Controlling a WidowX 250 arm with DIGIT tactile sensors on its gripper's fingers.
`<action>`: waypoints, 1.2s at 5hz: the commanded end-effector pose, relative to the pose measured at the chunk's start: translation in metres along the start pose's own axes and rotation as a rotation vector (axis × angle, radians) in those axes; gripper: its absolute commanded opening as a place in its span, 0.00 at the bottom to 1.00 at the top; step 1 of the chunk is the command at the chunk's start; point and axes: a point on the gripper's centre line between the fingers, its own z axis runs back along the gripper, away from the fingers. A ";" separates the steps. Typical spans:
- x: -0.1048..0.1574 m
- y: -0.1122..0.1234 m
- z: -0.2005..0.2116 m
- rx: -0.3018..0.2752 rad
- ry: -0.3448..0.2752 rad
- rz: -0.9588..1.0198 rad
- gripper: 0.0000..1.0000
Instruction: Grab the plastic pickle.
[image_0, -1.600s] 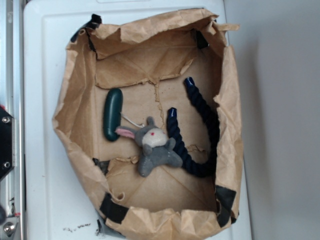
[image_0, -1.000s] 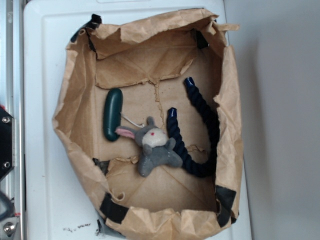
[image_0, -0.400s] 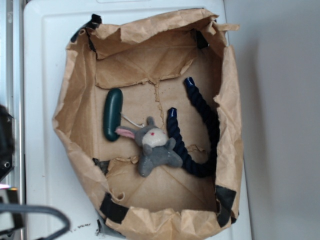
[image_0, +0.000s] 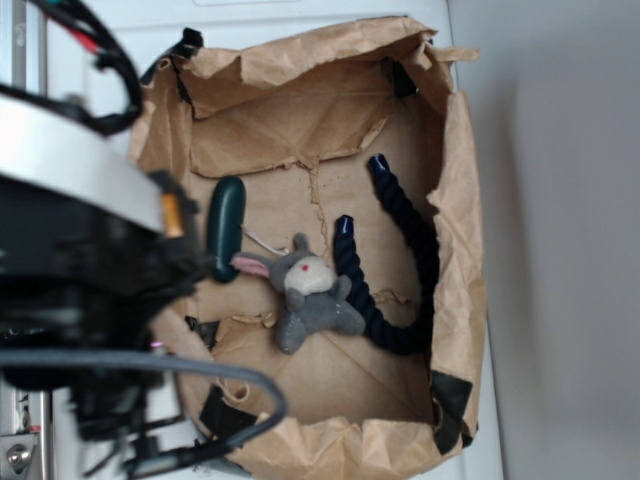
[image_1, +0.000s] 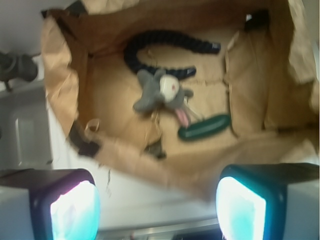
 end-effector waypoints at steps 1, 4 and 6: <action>0.050 -0.010 -0.025 0.073 -0.061 0.081 1.00; 0.050 -0.010 -0.025 0.073 -0.061 0.081 1.00; 0.065 0.012 -0.047 0.103 -0.053 0.256 1.00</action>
